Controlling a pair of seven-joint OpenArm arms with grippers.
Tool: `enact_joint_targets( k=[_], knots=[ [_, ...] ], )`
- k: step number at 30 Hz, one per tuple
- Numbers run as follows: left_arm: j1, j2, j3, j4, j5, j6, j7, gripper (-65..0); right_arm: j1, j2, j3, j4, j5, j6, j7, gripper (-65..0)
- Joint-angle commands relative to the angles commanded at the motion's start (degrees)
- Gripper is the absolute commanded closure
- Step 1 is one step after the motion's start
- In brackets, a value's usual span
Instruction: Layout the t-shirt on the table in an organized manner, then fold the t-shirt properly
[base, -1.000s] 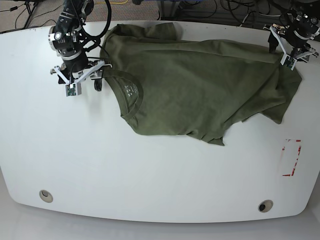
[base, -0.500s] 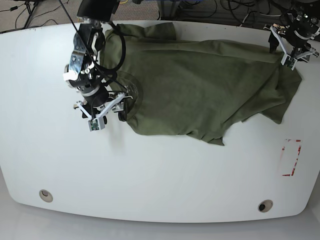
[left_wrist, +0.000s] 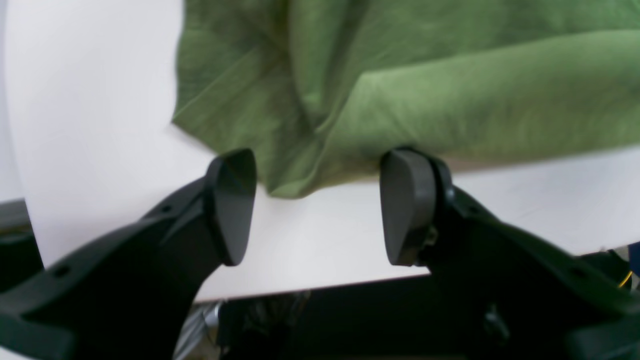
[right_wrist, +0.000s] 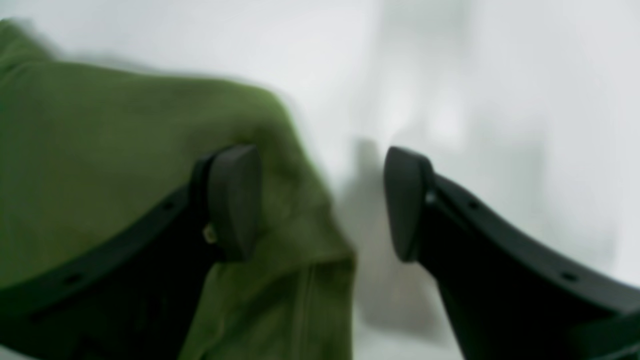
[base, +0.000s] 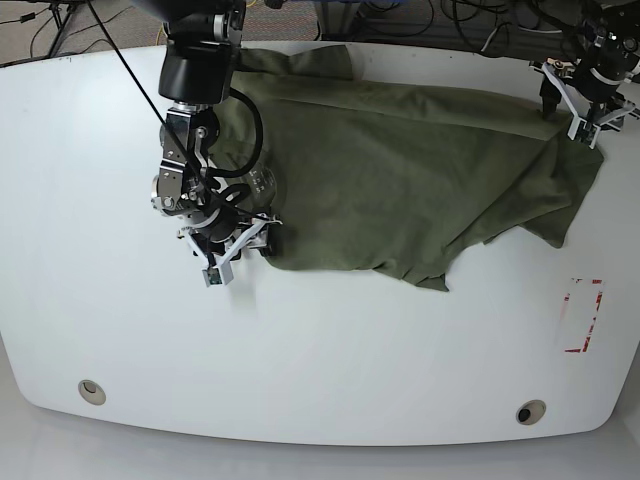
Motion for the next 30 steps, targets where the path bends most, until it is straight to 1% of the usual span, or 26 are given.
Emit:
enact_joint_targets(
  k=[2, 5, 6, 11, 16, 17, 19, 22, 23, 24, 25, 27, 30],
  knots=[
    [0.00, -0.18, 0.00, 0.00, 0.00, 0.00, 0.00, -36.0, 0.09, -0.70, -0.18, -0.53, 0.09, 0.44, 0.00, -37.7],
    [0.00, -0.18, 0.00, 0.00, 0.00, 0.00, 0.00, -36.0, -0.18, -1.58, -2.46, -0.62, 0.00, 2.46, -0.09, -37.7],
    [0.00, -0.18, 0.00, 0.00, 0.00, 0.00, 0.00, -36.0, -0.18, -1.67, -3.25, -0.62, 0.00, 2.64, -0.26, -37.6],
    [-0.09, 0.00, 0.00, 0.00, 0.00, 0.00, 0.00, -36.0, -1.32, -2.02, -6.59, -0.62, 0.00, 2.73, -0.09, -37.3],
    [-0.09, 0.09, 0.00, 0.00, 0.00, 0.00, 0.00, -36.0, -1.76, -2.11, -8.18, -0.62, 0.00, 2.64, 0.00, -36.6],
    [-0.09, 0.09, 0.00, 0.00, 0.00, 0.00, 0.00, -36.0, -1.76, -2.11, -8.26, -0.62, 0.00, 2.64, 0.00, -35.0],
    [-0.09, 0.09, 0.00, 0.09, -0.09, 0.00, 0.00, -36.0, -1.76, -2.11, -8.26, -0.62, 0.00, 2.64, 0.00, -29.5],
    [-0.18, 0.09, 0.00, 0.09, -1.05, 0.00, 0.00, -36.1, -1.67, -2.02, -8.26, -0.62, -0.09, 2.64, 0.00, -15.4],
    [-0.53, 0.09, -0.09, 0.09, -2.37, 0.00, 0.00, -36.3, -1.67, -2.02, -8.35, -0.62, -0.18, 2.64, 0.00, -7.9],
    [-0.70, 0.09, -0.18, 0.09, -2.90, 0.00, 0.00, -36.3, -1.58, -2.02, -8.35, -0.62, -0.26, 2.73, 0.00, -5.1],
    [-0.97, 0.09, -0.70, 0.09, -4.48, 0.00, 0.09, -36.4, -1.49, -1.93, -8.35, -0.62, -0.35, 2.73, 0.00, -0.8],
    [-1.32, 0.18, -2.90, 0.09, -7.91, 0.00, 0.09, -36.4, -1.49, -1.93, -8.35, -0.62, -0.44, 2.90, 0.00, 0.0],
    [-3.34, 0.53, -6.15, -0.09, -12.48, 0.00, 0.18, -36.4, -1.49, -1.93, -8.35, -0.62, -0.44, 2.99, 0.00, -1.6]
  ],
)
